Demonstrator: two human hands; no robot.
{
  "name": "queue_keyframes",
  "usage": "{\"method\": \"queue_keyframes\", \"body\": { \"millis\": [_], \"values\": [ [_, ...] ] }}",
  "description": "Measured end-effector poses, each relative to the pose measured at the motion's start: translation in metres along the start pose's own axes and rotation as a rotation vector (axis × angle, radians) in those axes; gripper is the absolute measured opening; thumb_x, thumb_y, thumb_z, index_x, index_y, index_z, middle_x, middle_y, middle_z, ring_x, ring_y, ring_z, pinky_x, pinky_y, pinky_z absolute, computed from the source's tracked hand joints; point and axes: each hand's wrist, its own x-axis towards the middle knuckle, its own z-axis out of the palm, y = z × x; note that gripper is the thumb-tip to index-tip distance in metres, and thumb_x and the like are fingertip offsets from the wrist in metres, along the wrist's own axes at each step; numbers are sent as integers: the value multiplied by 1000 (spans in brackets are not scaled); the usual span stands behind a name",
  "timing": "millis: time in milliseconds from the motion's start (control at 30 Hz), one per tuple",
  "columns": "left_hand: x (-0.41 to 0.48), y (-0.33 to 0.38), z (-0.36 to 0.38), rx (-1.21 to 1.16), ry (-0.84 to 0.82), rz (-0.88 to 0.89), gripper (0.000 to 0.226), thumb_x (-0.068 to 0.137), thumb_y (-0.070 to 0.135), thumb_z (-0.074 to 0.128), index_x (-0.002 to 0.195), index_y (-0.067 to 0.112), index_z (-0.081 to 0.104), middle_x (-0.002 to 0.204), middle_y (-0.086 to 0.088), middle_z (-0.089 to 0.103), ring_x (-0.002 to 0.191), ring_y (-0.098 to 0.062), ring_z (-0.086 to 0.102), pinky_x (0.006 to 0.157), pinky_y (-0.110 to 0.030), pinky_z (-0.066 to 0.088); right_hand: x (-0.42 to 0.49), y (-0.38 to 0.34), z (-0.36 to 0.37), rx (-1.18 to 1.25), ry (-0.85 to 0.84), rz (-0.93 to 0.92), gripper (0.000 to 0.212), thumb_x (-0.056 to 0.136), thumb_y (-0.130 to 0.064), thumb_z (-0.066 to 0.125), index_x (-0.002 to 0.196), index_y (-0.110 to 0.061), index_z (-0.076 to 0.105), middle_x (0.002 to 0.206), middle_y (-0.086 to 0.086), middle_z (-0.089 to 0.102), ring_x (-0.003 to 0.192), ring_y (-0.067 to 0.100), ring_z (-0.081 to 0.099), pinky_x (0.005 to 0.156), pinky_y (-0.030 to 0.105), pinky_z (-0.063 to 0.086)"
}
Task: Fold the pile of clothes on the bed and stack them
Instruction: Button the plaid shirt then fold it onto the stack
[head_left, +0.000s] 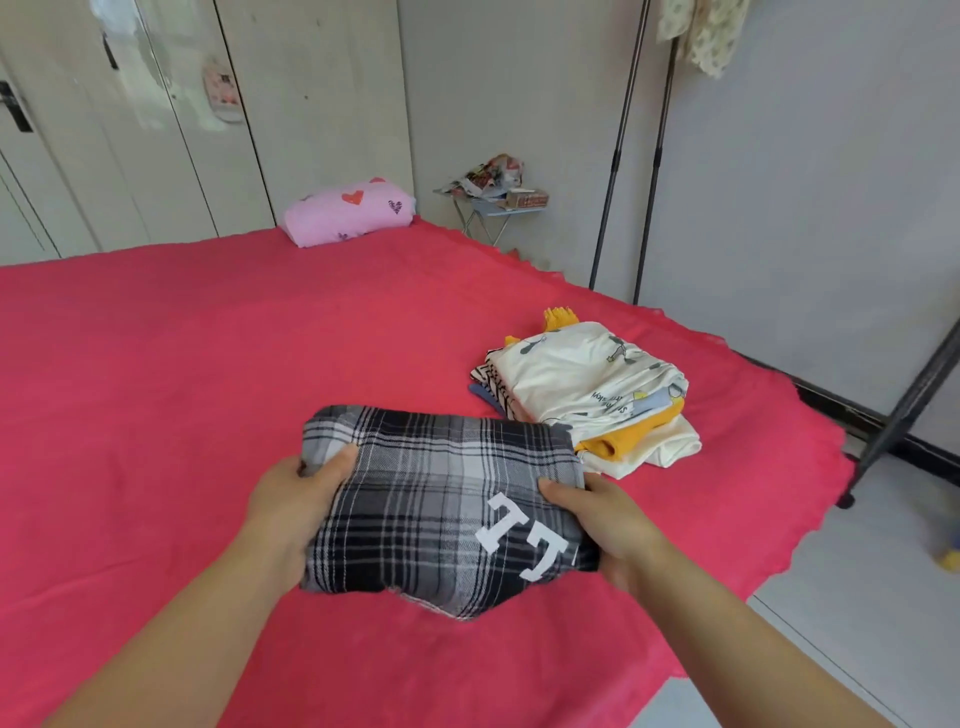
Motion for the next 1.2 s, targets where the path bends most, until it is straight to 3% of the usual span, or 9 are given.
{"method": "queue_keyframes", "body": {
  "millis": [233,300,500,633,733,933,1067,1133,1200],
  "values": [
    [40,93,66,-44,-137,126,14,87,19,64,83,6,61,73,-11,66,45,-17,64,41,-27,53,34,-85,-31,104,94,-113,25,85,-13,65,108,-3,61,93,15,72,69,24,70,55,34,58],
    [55,121,92,-69,-190,179,13,87,19,64,83,8,62,76,-11,67,47,-16,65,45,-30,56,46,-112,-45,150,158,-186,29,85,-12,65,112,-2,59,92,16,71,67,24,70,58,37,58],
    [106,181,172,-34,-311,434,26,88,27,63,104,7,62,104,-16,68,82,-25,67,74,-36,56,70,-154,-78,283,361,-429,17,88,-14,62,104,-9,61,85,8,72,69,20,70,69,42,59],
    [143,177,219,467,-131,679,62,88,41,57,141,16,37,141,-9,46,126,-27,46,104,-40,39,110,-109,-82,396,595,-454,26,84,-21,67,107,-15,58,101,9,69,88,27,69,83,49,55],
    [145,118,247,714,-226,698,69,92,41,51,149,19,18,151,-7,31,137,-27,31,111,-43,29,136,-48,-66,407,690,-364,22,80,-18,70,96,-23,55,99,7,68,90,28,67,87,47,53],
    [126,27,276,1000,-384,559,71,89,63,35,148,36,7,158,1,-2,144,-30,-10,113,-58,8,143,-13,-73,236,645,-259,32,77,-12,71,105,-9,56,96,11,70,87,30,67,87,49,53],
    [129,24,277,935,-392,570,74,87,67,34,148,36,6,158,2,-6,143,-28,-17,113,-58,2,131,-30,-97,-59,753,-254,67,64,-39,80,117,-7,54,112,14,64,105,30,61,96,48,47],
    [134,23,277,921,-389,578,77,85,68,35,148,35,5,158,3,-6,143,-27,-17,113,-58,1,120,-50,-103,-344,968,-390,76,73,-34,75,135,-8,39,135,16,47,129,28,39,109,44,32],
    [136,22,279,920,-389,593,79,85,69,36,149,34,5,158,4,-6,143,-26,-17,112,-59,-1,114,-71,-101,-692,995,-693,65,84,-30,65,140,-12,37,142,12,40,136,26,29,113,41,24]
  ]
}}
